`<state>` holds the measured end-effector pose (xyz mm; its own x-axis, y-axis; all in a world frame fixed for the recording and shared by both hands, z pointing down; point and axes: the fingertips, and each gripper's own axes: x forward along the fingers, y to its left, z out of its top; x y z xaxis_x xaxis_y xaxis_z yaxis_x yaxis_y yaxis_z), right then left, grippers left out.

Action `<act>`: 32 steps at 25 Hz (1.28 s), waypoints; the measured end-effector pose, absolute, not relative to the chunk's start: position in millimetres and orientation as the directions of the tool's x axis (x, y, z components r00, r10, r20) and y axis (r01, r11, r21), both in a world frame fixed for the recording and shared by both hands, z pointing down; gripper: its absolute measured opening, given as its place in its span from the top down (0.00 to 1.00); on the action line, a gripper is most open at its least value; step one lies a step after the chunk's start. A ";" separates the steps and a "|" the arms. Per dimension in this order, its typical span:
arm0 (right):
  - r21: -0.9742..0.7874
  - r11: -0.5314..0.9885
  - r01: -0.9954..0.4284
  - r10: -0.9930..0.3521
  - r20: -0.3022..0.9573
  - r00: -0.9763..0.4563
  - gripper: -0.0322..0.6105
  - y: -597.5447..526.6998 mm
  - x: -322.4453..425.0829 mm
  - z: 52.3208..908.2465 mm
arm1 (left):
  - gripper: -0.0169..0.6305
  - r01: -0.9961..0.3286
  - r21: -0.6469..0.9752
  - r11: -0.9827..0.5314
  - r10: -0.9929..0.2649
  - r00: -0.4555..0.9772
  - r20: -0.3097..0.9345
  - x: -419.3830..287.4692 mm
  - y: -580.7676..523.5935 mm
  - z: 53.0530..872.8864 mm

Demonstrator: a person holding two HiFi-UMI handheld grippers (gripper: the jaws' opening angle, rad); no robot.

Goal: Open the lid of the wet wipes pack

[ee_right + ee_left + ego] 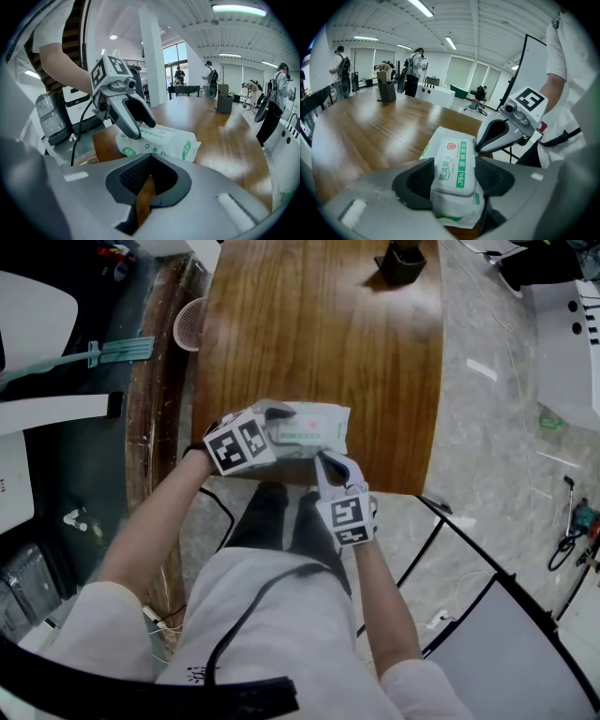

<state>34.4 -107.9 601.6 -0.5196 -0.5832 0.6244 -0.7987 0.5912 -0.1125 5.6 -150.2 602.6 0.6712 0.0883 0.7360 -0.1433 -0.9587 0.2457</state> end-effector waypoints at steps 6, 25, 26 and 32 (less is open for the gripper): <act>-0.106 0.609 -0.786 -0.556 0.650 -0.518 0.94 -102.8 30.5 611.1 | 0.53 -0.148 0.341 -0.928 0.152 0.685 0.712 5.8 -151.7 598.2; -0.120 0.553 -0.824 -0.620 0.602 -0.504 0.94 -118.9 35.6 587.8 | 0.60 -0.092 0.220 -0.971 0.092 0.706 0.703 6.3 -167.7 566.3; -0.119 0.552 -0.825 -0.620 0.603 -0.502 0.94 -119.1 35.7 588.0 | 0.61 -0.097 0.210 -0.973 0.080 0.710 0.700 6.1 -171.4 563.1; -0.107 0.553 -0.826 -0.619 0.611 -0.493 0.94 -119.3 35.4 587.9 | 0.62 -0.120 0.176 -0.977 0.035 0.727 0.686 4.5 -186.4 554.6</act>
<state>35.4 -119.3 587.9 -0.4934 -0.6189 0.6112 -0.8263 0.5530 -0.1072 4.5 -186.4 554.6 0.7271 0.0347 0.6857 -0.1197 -0.9770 0.1764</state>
